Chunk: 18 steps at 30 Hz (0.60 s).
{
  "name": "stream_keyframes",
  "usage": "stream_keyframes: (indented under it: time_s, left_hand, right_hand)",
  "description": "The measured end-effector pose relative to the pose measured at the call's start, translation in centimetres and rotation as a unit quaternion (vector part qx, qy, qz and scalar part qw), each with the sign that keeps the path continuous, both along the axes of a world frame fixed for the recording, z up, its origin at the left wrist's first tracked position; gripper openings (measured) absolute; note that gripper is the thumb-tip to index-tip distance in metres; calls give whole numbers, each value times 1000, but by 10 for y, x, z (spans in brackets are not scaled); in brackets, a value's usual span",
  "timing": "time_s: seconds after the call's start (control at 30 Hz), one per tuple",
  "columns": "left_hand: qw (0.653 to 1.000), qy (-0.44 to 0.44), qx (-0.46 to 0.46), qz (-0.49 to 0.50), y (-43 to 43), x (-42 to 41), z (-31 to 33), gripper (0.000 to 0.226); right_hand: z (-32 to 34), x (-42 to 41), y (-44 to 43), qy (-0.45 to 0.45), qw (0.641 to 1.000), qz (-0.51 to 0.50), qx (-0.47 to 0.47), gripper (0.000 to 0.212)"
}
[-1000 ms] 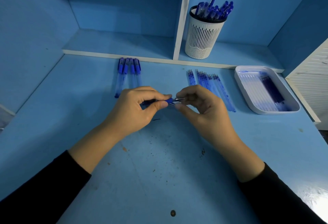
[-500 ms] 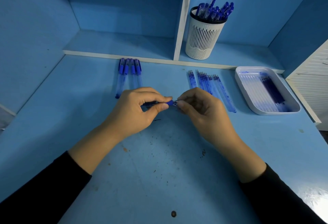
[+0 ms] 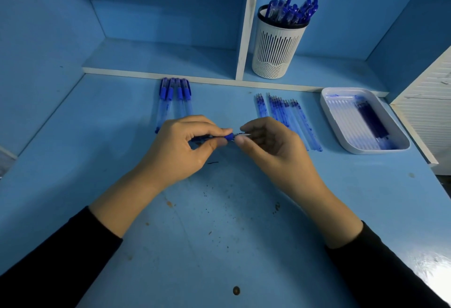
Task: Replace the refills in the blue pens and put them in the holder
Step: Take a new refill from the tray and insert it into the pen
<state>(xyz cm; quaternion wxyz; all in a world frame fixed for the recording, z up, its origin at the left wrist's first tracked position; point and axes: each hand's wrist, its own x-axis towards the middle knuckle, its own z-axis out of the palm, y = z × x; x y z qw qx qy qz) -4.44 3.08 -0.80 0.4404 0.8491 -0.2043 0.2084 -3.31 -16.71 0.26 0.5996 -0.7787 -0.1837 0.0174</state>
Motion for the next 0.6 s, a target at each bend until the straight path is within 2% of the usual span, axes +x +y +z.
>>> stream_keyframes:
  time_s: [0.07,0.23,0.37,0.6]
  left_hand:
    - [1000,-1,0,4,0,0,0,15]
    - [1000,2,-1,-1,1,0,0,16]
    - [1000,8,0,1,1,0,0,16]
    - [1000,9,-14,16,4,3,-2,16]
  right_hand:
    - [0,0,0,-12,1000,-2,-13,3]
    - [4,0,-1,15,999,12,39,17]
    - [3,0,0,30,999,-4,44,9]
    - [7,2,-9,106,981,-60,151,15]
